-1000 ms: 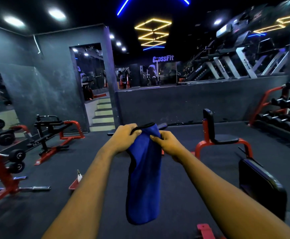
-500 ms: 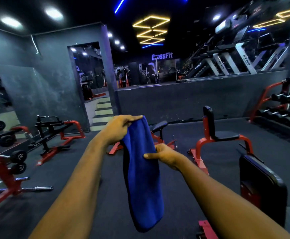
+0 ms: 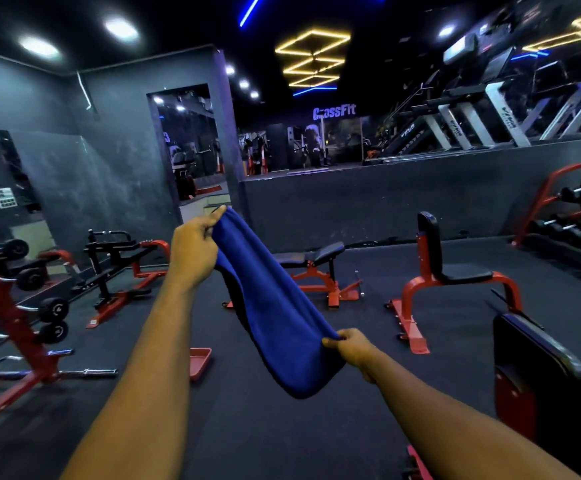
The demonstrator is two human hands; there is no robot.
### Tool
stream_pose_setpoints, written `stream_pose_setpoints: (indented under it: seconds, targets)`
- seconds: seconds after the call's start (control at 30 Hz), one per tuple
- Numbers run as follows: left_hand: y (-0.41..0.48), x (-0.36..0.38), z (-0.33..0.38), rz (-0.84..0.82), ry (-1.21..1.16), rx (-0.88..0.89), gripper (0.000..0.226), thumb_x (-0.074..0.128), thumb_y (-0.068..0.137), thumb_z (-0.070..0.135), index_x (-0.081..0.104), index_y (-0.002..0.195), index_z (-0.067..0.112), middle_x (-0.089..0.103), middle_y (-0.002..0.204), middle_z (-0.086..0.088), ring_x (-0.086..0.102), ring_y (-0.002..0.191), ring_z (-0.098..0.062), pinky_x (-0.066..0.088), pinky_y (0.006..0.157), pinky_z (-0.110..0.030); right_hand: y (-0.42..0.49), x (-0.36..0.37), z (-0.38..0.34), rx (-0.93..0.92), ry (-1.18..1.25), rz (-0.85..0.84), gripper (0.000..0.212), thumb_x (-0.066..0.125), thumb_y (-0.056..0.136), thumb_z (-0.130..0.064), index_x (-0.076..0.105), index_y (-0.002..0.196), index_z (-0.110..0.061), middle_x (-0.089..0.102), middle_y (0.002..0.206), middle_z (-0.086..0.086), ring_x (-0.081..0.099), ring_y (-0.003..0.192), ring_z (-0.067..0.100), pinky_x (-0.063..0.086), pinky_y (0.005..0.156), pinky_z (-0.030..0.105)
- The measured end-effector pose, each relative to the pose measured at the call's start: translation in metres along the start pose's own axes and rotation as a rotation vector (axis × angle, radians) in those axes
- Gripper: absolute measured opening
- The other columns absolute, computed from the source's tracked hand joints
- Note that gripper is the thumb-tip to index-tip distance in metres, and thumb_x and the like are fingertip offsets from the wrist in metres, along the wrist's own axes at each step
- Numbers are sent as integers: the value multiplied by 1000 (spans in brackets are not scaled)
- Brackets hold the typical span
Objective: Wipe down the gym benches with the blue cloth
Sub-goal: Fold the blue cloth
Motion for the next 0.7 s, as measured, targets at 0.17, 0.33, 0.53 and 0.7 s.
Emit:
stream_pose_setpoints:
  seconds: [0.17,0.33,0.53,0.7]
  targets:
    - [-19,-12,-37,180,42,-141,59,34,89,-15,58,136,13,62,92,-4,50,80,-21,38,60,-20,-14,-52,-17,-54,185,544,17,69,92,-26,63,90,-10,67,95,13,63,95,32,50,83,39]
    - [-40,-16,-56,341,81,-253,57,37,91,-11,59,135,17,65,121,-16,58,92,-30,45,75,-37,-39,-79,-44,-134,387,767,22,58,99,-29,56,106,-8,61,99,10,57,93,27,46,83,37]
    - [-62,-10,-58,382,27,-223,48,40,98,-3,58,135,21,65,123,-11,59,97,-26,44,75,-33,-56,-99,-64,-117,174,968,28,33,104,-46,41,107,-20,61,83,16,63,79,39,55,72,54]
    - [-66,6,-82,206,58,-238,56,39,93,-12,55,138,17,65,118,-14,59,94,-30,48,82,-36,-55,-121,-73,-94,-63,929,33,39,105,-41,48,112,-10,63,99,23,61,97,44,47,79,48]
Point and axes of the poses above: each hand's wrist, its own y-axis towards the middle knuckle, its own x-axis out of the palm, z = x × y, the point moved 9 cm from there along y, towards the middle knuckle
